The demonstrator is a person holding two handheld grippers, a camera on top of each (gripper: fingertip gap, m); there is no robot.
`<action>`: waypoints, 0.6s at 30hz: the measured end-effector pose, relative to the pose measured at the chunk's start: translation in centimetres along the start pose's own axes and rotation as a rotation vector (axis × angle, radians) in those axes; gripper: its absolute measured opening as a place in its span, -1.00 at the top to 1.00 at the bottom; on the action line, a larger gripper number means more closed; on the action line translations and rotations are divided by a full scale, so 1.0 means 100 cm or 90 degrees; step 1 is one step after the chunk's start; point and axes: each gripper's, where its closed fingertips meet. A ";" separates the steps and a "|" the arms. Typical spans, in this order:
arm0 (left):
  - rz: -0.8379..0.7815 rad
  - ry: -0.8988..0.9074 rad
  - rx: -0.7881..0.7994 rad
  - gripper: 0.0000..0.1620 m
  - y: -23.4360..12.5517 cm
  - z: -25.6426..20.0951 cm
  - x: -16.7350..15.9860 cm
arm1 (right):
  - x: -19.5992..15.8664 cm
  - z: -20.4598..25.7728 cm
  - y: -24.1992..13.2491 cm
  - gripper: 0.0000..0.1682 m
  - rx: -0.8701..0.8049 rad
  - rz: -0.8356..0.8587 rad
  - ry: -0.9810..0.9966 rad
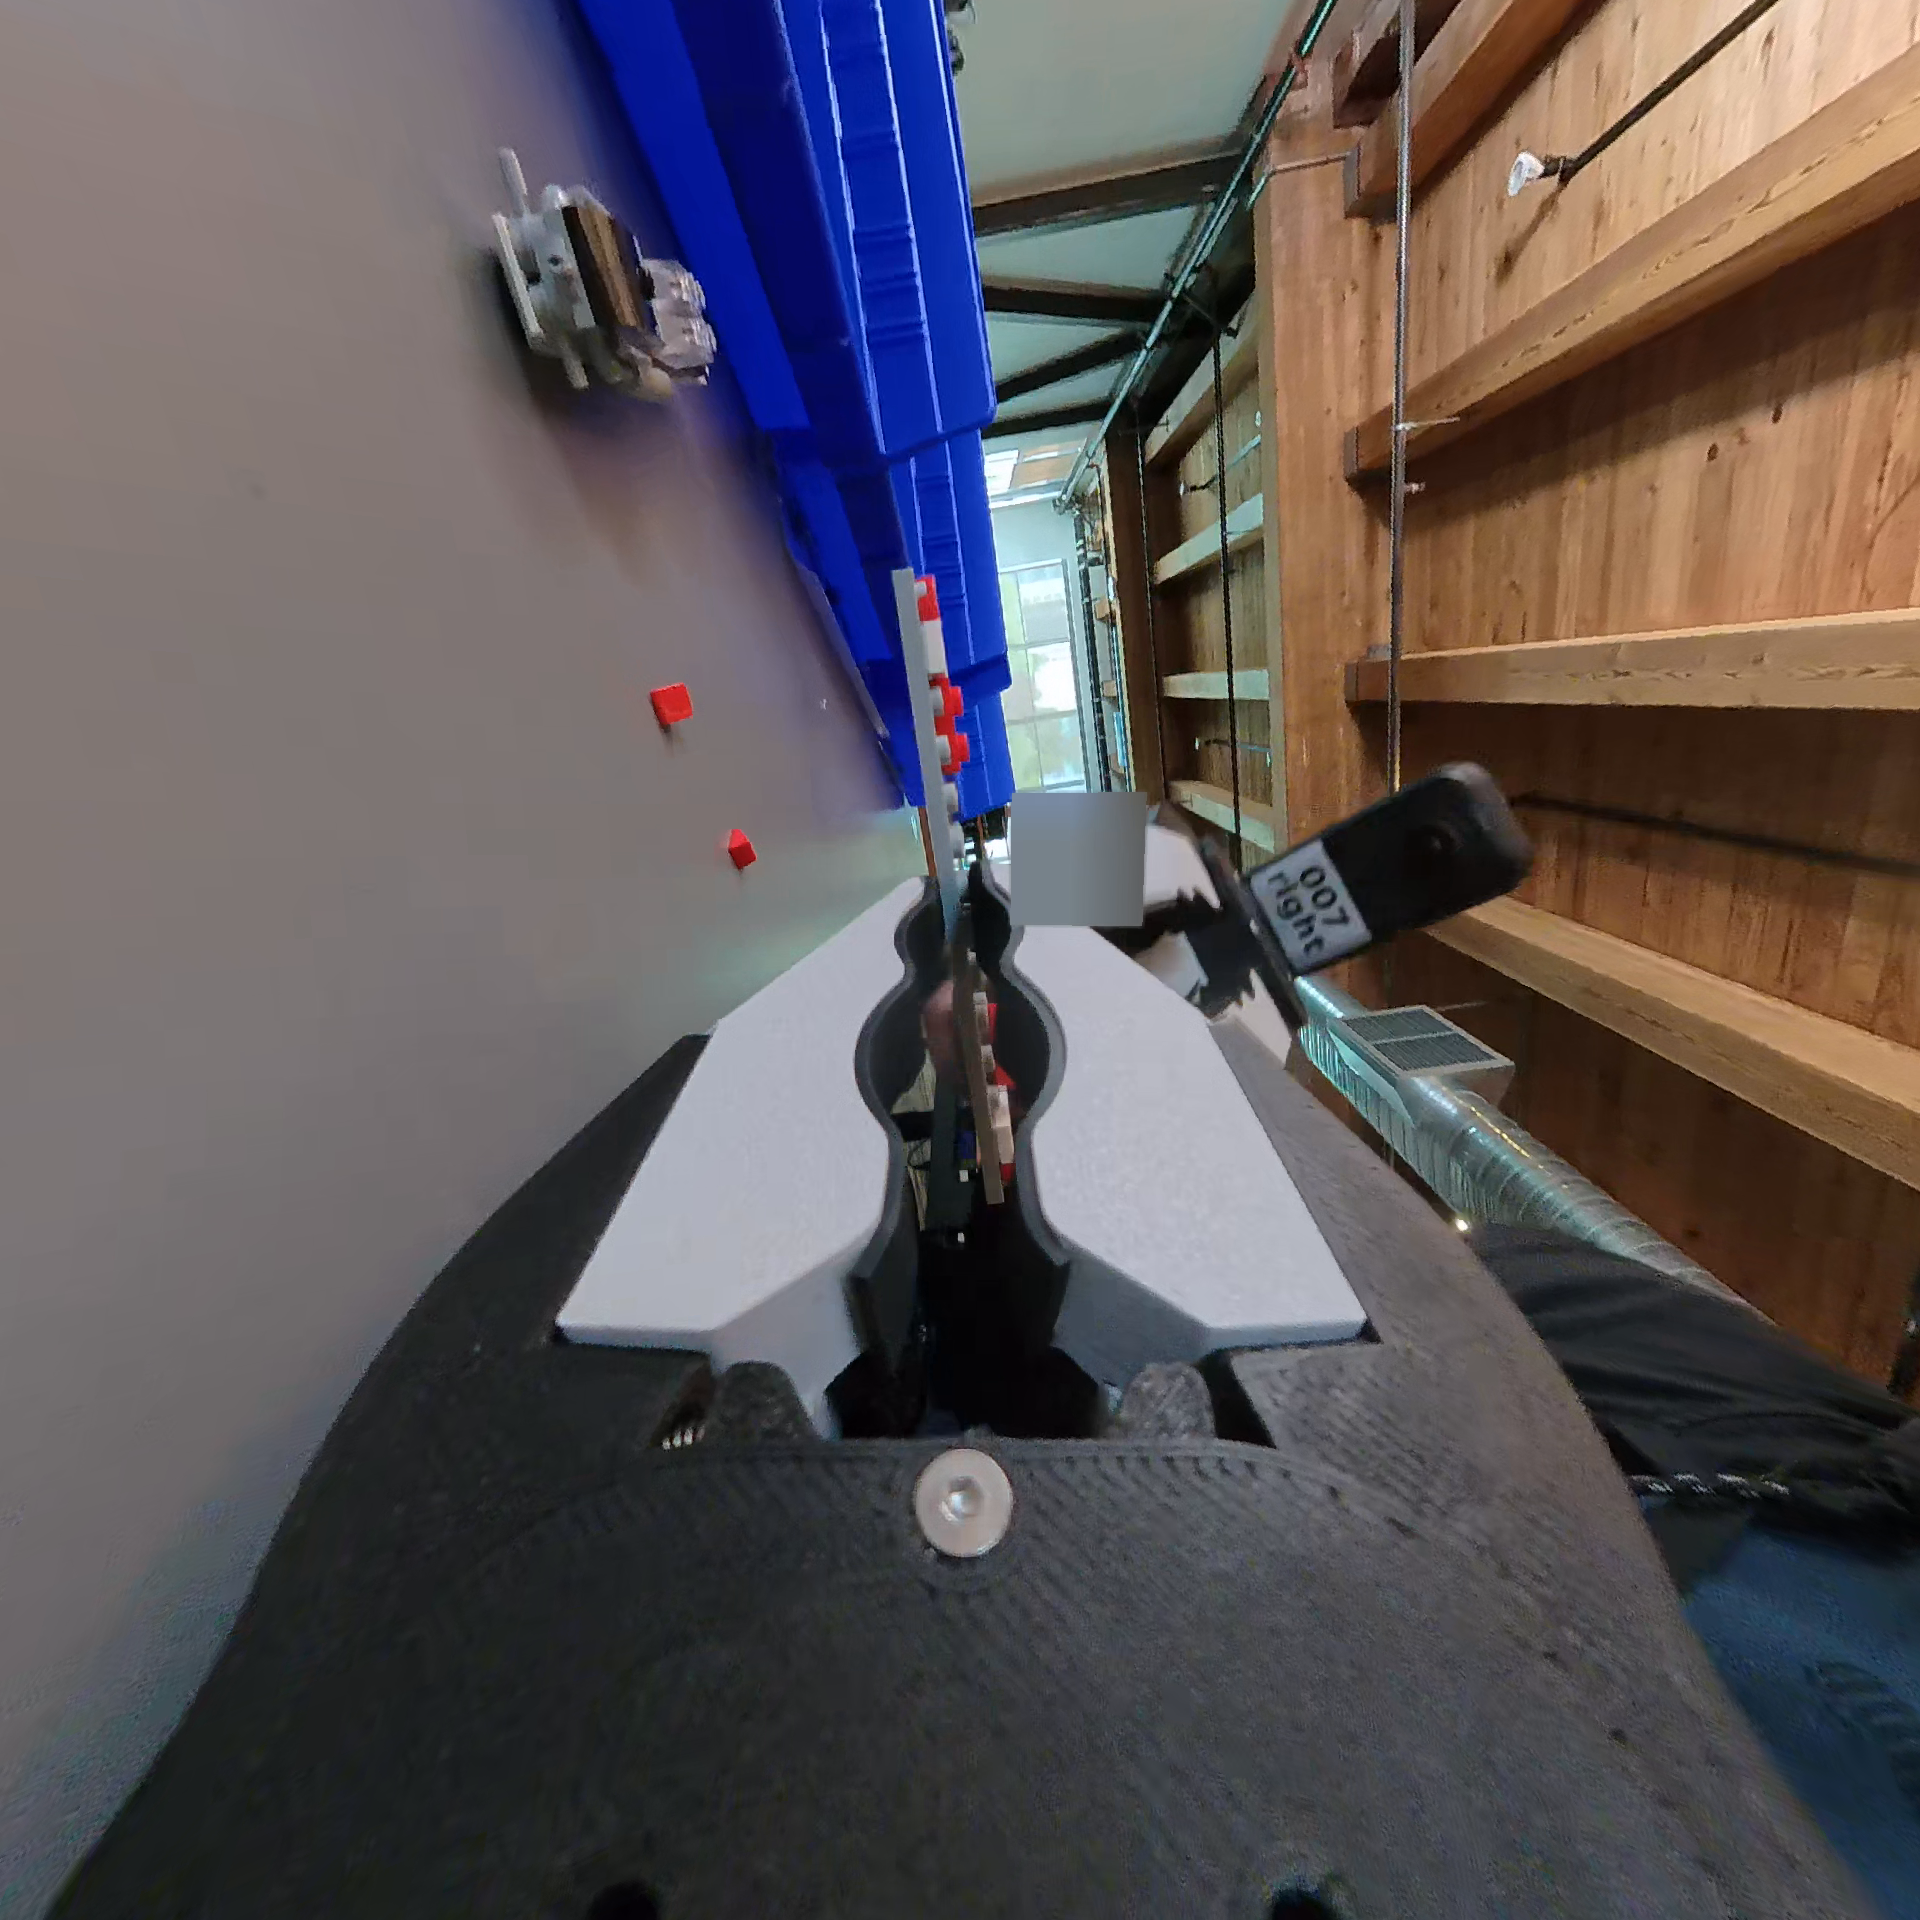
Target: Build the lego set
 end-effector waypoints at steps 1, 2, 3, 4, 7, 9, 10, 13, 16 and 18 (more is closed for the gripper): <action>-0.007 0.001 0.000 0.95 0.001 0.000 0.001 | -0.002 0.000 -0.001 0.71 -0.024 -0.010 0.020; -0.014 0.002 0.001 0.95 0.001 0.000 0.002 | -0.005 0.001 0.000 0.71 -0.045 -0.013 0.030; -0.019 0.003 0.001 0.94 0.001 -0.001 0.003 | -0.008 0.000 0.000 0.71 -0.066 -0.013 0.037; -0.022 0.004 0.001 0.94 0.002 -0.001 0.003 | -0.011 0.001 0.001 0.70 -0.079 -0.012 0.042; -0.021 0.010 0.005 0.95 0.003 -0.002 0.001 | -0.017 0.002 0.004 0.70 -0.099 0.006 0.042; -0.022 0.014 0.006 0.94 0.002 -0.002 0.001 | -0.017 0.002 0.006 0.70 -0.105 0.014 0.032; -0.022 0.015 0.007 0.94 0.002 -0.003 0.001 | -0.017 0.002 0.007 0.70 -0.108 0.020 0.028; -0.025 0.018 0.009 0.94 0.001 -0.003 0.002 | -0.017 0.000 0.010 0.70 -0.118 0.028 0.011; -0.026 0.019 0.011 0.94 0.000 -0.002 0.002 | -0.015 -0.001 0.011 0.71 -0.123 0.032 -0.004; -0.025 0.019 0.012 0.94 0.000 -0.001 0.002 | -0.016 0.000 0.013 0.73 -0.123 0.037 -0.011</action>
Point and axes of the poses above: each gripper's, where its closed fingertips meet, y out along the fingers, x out of its top, z = x × y across the jaws, and after that the axes turned 6 degrees about -z, right-handed
